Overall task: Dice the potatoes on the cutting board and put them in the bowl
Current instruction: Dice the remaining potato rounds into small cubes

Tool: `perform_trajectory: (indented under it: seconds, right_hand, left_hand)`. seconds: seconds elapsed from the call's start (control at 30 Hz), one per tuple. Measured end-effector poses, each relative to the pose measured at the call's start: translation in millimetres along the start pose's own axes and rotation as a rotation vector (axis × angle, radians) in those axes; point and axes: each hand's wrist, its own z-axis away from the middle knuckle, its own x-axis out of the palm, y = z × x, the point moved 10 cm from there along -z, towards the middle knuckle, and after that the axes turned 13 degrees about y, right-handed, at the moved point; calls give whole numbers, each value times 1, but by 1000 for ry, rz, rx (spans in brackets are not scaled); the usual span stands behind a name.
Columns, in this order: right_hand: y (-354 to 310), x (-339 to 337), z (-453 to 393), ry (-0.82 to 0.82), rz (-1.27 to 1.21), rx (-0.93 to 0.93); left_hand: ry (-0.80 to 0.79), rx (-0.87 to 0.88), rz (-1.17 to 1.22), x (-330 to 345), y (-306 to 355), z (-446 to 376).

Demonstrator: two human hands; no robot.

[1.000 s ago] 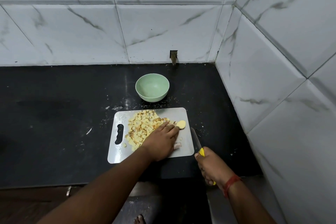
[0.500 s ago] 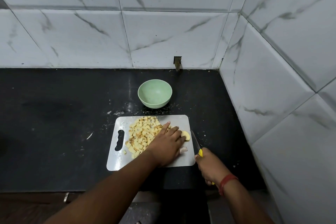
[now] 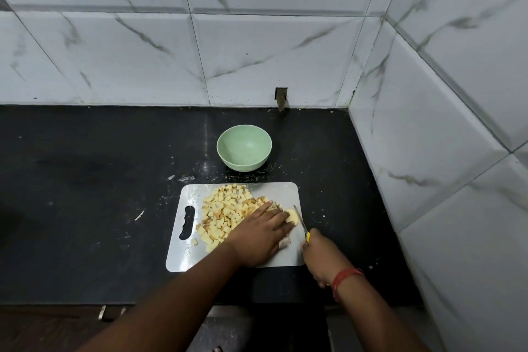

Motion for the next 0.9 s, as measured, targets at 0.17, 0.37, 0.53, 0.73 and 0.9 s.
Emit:
perform_trajectory:
  seconds: [0.17, 0.37, 0.53, 0.73, 0.9]
  right_hand:
    - [1, 6, -5, 17, -8, 15]
    - [-25, 26, 7, -127, 621, -345]
    - [-4, 31, -10, -119, 294, -105]
    - [19, 22, 15, -55, 117, -68]
    - [31, 18, 29, -49, 127, -39]
  left_hand:
    - [13, -24, 32, 0, -6, 0]
    - [24, -68, 78, 3, -11, 3]
    - [55, -90, 67, 1, -9, 1]
    - [101, -107, 49, -2, -6, 1]
    - [142, -139, 94, -3, -5, 1]
